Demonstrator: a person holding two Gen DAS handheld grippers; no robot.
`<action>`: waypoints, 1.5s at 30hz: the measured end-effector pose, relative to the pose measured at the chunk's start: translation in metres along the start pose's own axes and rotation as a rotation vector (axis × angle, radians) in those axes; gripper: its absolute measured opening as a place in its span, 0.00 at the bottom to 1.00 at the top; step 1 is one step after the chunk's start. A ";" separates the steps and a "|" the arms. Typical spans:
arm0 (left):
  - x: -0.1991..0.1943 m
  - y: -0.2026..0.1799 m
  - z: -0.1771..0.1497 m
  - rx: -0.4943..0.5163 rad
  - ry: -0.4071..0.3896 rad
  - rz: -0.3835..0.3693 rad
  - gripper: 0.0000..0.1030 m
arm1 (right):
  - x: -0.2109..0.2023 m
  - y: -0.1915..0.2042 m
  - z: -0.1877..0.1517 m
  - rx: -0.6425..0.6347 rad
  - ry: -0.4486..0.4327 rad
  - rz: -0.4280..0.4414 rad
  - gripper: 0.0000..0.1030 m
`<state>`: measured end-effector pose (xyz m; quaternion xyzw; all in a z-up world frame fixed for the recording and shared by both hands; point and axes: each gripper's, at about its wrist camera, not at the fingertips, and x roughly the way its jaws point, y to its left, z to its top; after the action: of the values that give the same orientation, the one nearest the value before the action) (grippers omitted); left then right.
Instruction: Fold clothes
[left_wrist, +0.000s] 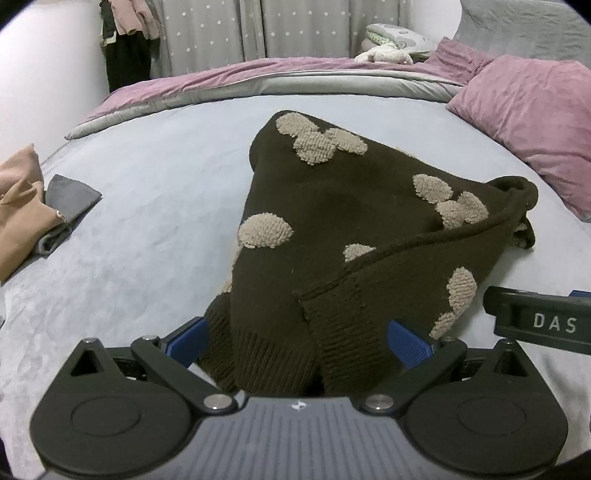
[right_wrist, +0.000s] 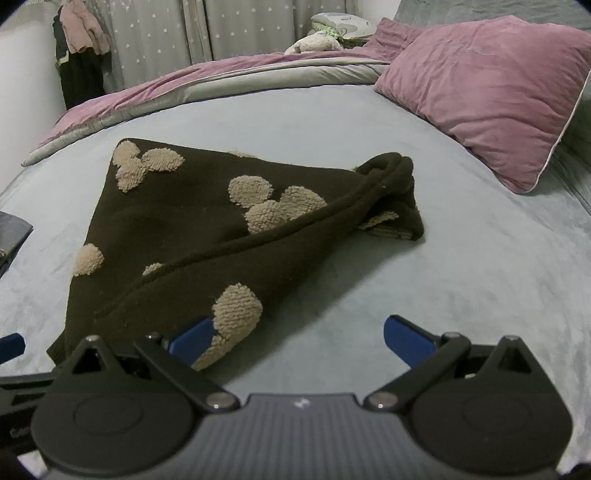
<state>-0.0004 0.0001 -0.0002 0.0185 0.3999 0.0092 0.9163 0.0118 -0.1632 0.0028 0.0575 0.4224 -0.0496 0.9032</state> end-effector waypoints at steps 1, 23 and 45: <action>0.000 0.001 -0.001 0.003 0.001 0.002 1.00 | 0.000 0.001 0.001 -0.001 -0.002 -0.002 1.00; 0.007 0.006 0.000 0.001 0.018 0.025 1.00 | 0.009 0.000 -0.004 0.013 0.003 0.000 1.00; 0.008 0.008 -0.001 0.015 0.028 0.044 1.00 | 0.011 0.002 -0.004 0.010 0.015 -0.013 1.00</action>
<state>0.0043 0.0083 -0.0062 0.0342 0.4124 0.0268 0.9100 0.0159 -0.1613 -0.0079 0.0599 0.4291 -0.0570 0.8994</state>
